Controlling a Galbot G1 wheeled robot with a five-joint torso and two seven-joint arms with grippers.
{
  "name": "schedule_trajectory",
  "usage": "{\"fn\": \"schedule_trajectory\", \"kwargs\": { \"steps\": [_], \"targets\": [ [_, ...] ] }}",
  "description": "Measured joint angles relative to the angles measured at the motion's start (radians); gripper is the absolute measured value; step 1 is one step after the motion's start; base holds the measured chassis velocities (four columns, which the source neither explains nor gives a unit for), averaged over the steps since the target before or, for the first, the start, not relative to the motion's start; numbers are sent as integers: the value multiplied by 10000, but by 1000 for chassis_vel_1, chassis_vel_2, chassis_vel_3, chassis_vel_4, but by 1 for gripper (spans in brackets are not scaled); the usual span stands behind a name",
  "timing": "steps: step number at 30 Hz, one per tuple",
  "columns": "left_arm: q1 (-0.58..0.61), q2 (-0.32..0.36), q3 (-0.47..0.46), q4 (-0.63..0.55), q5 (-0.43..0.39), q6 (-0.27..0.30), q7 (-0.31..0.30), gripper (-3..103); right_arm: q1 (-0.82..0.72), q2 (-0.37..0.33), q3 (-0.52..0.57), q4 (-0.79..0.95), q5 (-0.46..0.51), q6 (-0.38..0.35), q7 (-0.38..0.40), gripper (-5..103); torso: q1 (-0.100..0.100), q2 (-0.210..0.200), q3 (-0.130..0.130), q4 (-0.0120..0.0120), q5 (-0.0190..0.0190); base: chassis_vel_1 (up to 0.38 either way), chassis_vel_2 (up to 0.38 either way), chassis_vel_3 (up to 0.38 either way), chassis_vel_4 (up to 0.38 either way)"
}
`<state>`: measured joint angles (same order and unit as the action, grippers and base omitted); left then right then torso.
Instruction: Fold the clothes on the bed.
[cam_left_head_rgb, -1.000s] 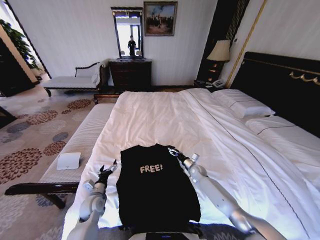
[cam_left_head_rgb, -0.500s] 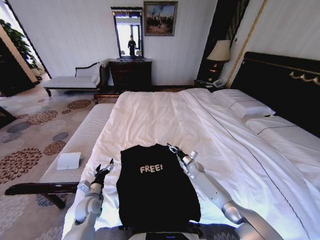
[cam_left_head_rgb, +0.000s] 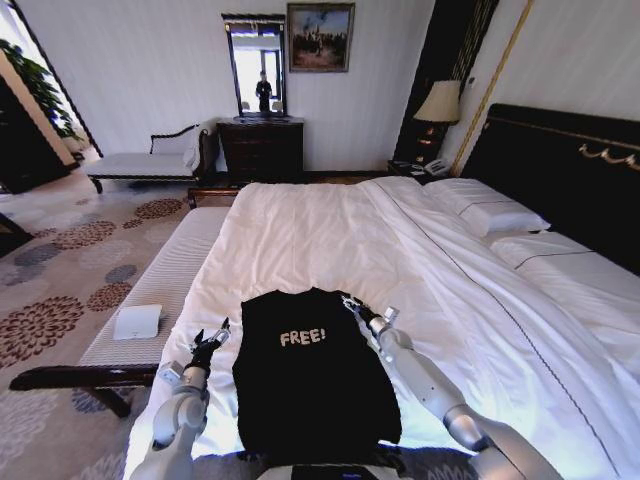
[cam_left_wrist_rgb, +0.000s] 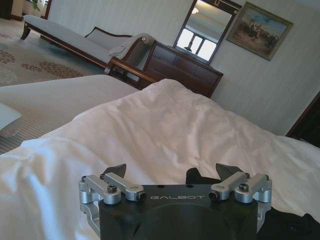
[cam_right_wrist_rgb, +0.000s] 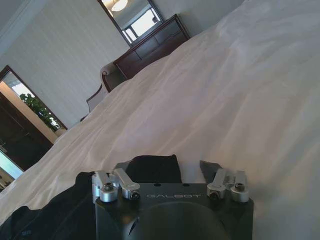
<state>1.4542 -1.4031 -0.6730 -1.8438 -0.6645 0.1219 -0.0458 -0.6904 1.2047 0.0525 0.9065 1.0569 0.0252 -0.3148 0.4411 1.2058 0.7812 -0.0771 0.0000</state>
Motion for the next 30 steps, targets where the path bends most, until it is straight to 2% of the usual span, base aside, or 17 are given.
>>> {"fn": "schedule_trajectory", "kwargs": {
  "steps": [1,3,6,8,9,10,13,15,19,25,30],
  "targets": [
    [1,3,-10,23,-4,-16,0,100,2,15,24,-44,-12,12,-28,70,0,0,0,0,0,0,0,0,0],
    [0,9,-17,41,-9,-23,0,100,2,26,41,-68,-22,20,-52,70,0,0,0,0,0,0,0,0,0],
    [-37,35,-17,89,-25,-29,1,100,-14,47,65,-101,-54,58,-171,54,0,0,0,1,0,0,0,0,0],
    [-54,42,-14,107,-26,-30,1,100,-20,57,66,-112,-76,71,-209,54,0,0,0,0,0,0,0,0,0],
    [-78,48,2,126,-27,-31,2,100,-24,75,67,-134,-104,103,-267,42,0,0,0,0,0,0,0,0,0],
    [-93,53,12,139,-28,-32,2,100,-24,87,68,-145,-119,119,-296,42,0,0,0,0,0,0,0,0,0],
    [-139,70,49,206,-29,-35,4,100,-23,117,75,-166,-158,182,-332,27,0,0,0,1,0,0,0,0,0],
    [-152,78,61,230,-29,-38,6,100,-23,122,75,-174,-170,211,-333,27,0,1,0,1,0,0,0,0,0],
    [-309,196,173,489,-25,-54,18,100,18,124,99,-125,-203,421,-298,5,1,0,1,0,1,0,0,0,0],
    [-701,351,374,889,-35,-50,-18,100,-16,51,246,263,-237,554,-177,1,0,0,0,3,0,0,0,0,0],
    [-1887,483,774,1677,-266,196,-204,100,-330,-241,437,1021,-255,592,-51,0,1,0,1,0,0,0,0,0,0]
  ]
}}
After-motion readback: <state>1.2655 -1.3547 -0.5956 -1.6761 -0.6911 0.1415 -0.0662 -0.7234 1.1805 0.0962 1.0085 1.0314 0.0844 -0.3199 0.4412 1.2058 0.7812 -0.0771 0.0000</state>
